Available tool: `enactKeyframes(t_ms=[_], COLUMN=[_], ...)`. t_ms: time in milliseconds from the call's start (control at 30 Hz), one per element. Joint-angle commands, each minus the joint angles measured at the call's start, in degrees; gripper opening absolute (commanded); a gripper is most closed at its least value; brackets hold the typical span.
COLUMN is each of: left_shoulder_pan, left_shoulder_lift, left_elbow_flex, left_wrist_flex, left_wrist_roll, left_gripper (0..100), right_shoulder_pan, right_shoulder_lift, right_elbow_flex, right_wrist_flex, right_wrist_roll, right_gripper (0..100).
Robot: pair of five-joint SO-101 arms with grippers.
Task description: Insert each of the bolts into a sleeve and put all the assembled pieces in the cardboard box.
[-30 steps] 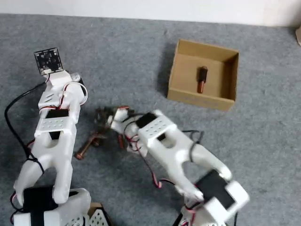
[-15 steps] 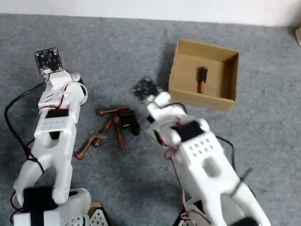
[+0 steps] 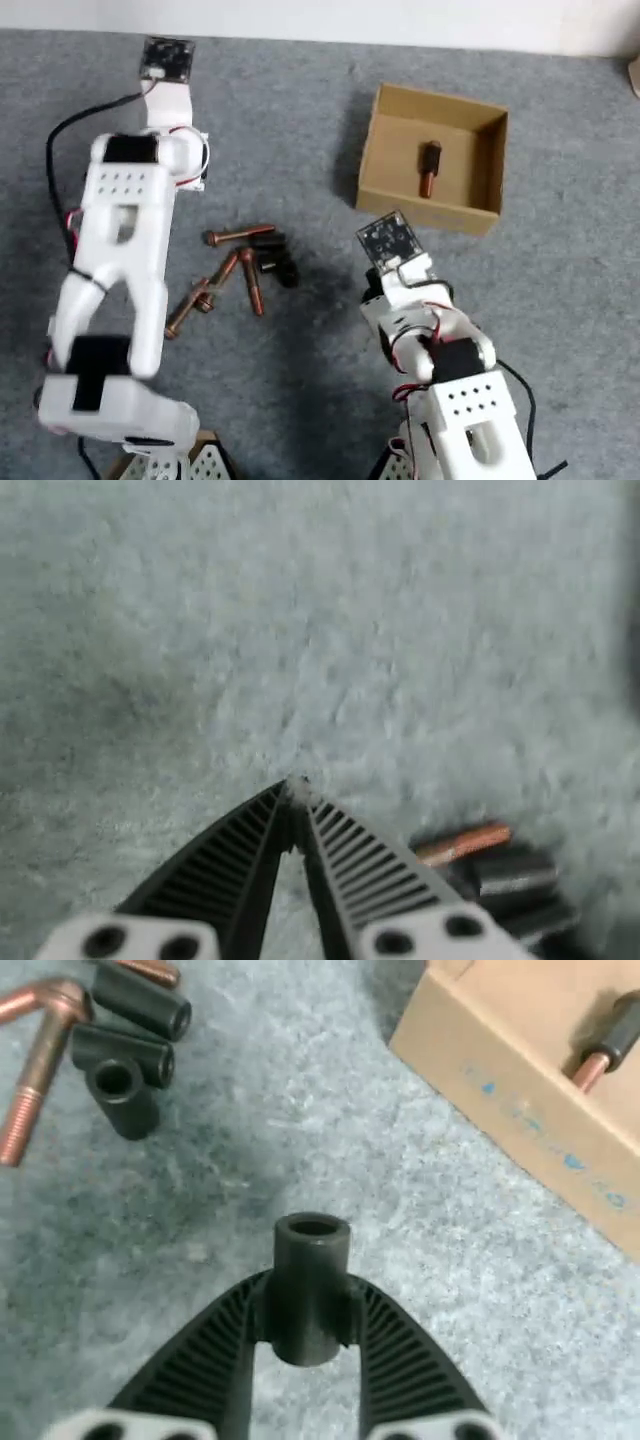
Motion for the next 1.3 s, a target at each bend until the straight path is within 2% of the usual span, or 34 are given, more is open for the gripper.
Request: enactKeyframes(t_ms=[0, 67, 233, 367, 500, 567, 733, 1033, 1167, 1267], left_shoulder_pan=[1.4, 2.1, 5.1, 9.0, 8.9, 8.9, 9.3, 8.9, 9.0, 8.9], left_shoulder_lift=[5.5, 9.4, 17.3, 20.0, 21.1, 21.8, 26.2, 35.3, 35.9, 35.9], left_elbow_flex=[-13.2, -18.9, -27.6, -29.4, -28.5, -28.5, -28.5, -29.0, -29.2, -29.2], left_wrist_flex=[11.2, 17.0, 26.5, 29.5, 31.7, 30.9, 29.1, 29.0, 24.4, 22.2], left_wrist_roll=[-2.4, 2.3, 24.4, 33.0, 56.6, 64.4, 70.2, 70.4, 71.3, 75.4], left_gripper=[7, 8, 8, 4, 2, 4, 13, 36, 34, 31], right_shoulder_pan=[0.7, 0.7, 0.7, 0.7, 0.7, 0.7, 0.7, 0.7, 0.7, 0.7], right_shoulder_lift=[-0.5, 0.6, 3.5, 5.4, 6.8, 7.4, 7.7, 7.7, 7.7, 7.7], right_elbow_flex=[0.0, 0.2, 0.4, 0.4, 0.5, 0.5, 0.5, 0.5, 0.5, 0.5], right_wrist_flex=[-3.1, -4.2, -6.6, -8.0, -9.0, -9.1, -9.1, -9.1, -9.1, -9.1], right_wrist_roll=[-0.3, -0.3, -0.3, -0.3, -0.3, -0.3, -0.3, -0.3, -0.3, -0.3], right_gripper=[0.5, 0.5, 0.5, 0.5, 0.5, 0.5, 0.5, 0.5, 0.5, 0.5])
